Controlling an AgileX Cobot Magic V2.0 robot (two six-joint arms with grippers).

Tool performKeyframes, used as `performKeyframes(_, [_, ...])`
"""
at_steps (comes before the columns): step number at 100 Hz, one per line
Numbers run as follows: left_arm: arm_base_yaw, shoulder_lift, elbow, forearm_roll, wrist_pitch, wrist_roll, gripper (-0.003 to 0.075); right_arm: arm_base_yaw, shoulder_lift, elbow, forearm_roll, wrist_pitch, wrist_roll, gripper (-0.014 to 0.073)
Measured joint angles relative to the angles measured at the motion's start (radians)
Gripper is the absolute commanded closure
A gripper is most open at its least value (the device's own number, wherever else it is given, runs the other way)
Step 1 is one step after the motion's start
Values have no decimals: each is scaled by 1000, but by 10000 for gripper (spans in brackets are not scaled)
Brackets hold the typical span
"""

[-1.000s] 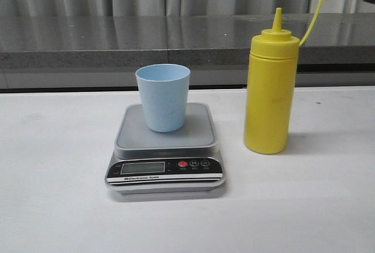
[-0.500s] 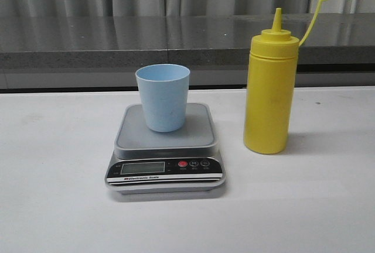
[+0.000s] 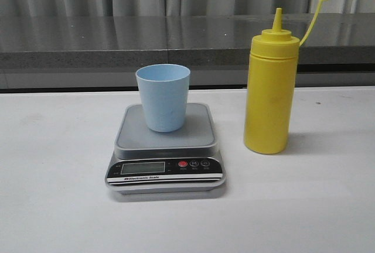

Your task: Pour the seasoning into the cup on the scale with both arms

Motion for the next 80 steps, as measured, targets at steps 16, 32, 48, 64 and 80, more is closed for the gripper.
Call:
performKeyframes(16, [0, 0, 0, 0, 0, 0, 740, 0, 0, 0, 0, 2, 0, 661])
performKeyframes(32, [0, 0, 0, 0, 0, 0, 740, 0, 0, 0, 0, 6, 0, 661])
performKeyframes(48, [0, 0, 0, 0, 0, 0, 740, 0, 0, 0, 0, 6, 0, 661])
performKeyframes(64, [0, 0, 0, 0, 0, 0, 740, 0, 0, 0, 0, 6, 0, 661])
performKeyframes(80, [0, 0, 0, 0, 0, 0, 740, 0, 0, 0, -17, 6, 0, 661])
